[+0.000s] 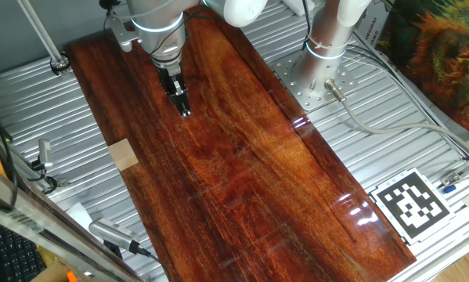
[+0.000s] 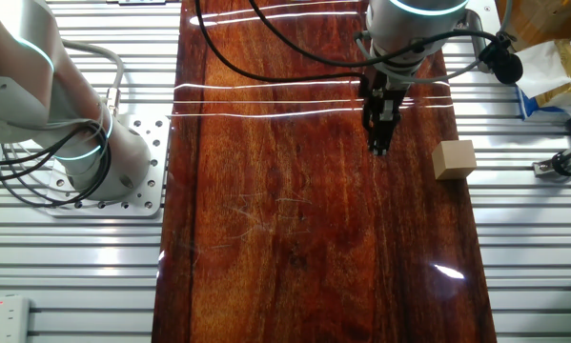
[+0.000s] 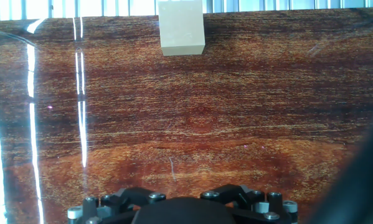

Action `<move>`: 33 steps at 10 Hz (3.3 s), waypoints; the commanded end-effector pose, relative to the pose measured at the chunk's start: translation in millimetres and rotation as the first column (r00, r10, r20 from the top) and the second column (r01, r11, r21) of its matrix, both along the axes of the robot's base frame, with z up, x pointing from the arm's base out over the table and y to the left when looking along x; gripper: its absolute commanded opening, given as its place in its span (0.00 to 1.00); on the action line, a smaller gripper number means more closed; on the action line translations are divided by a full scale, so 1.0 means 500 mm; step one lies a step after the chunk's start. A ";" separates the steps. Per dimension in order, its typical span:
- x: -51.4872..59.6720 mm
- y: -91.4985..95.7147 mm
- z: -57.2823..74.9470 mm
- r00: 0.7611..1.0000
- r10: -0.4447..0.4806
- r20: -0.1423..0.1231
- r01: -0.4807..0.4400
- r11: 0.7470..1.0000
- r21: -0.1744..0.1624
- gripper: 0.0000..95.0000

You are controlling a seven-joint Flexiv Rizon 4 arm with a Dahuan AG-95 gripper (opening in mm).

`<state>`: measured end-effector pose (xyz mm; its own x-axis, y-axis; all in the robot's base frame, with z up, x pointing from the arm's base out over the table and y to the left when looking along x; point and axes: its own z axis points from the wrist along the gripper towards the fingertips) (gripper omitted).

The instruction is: Hold a small block with the gripper and sweep it from left to right on the table

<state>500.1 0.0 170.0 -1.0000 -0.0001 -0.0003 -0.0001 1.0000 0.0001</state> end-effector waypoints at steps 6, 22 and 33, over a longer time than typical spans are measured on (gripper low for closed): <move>-0.006 0.006 0.023 0.998 -0.036 -0.047 0.036 0.999 -0.006 0.00; 0.183 -0.037 -0.036 0.999 -0.020 -0.029 0.020 1.000 -0.002 0.00; 0.317 -0.053 -0.116 0.999 -0.013 -0.032 0.013 1.000 0.012 0.40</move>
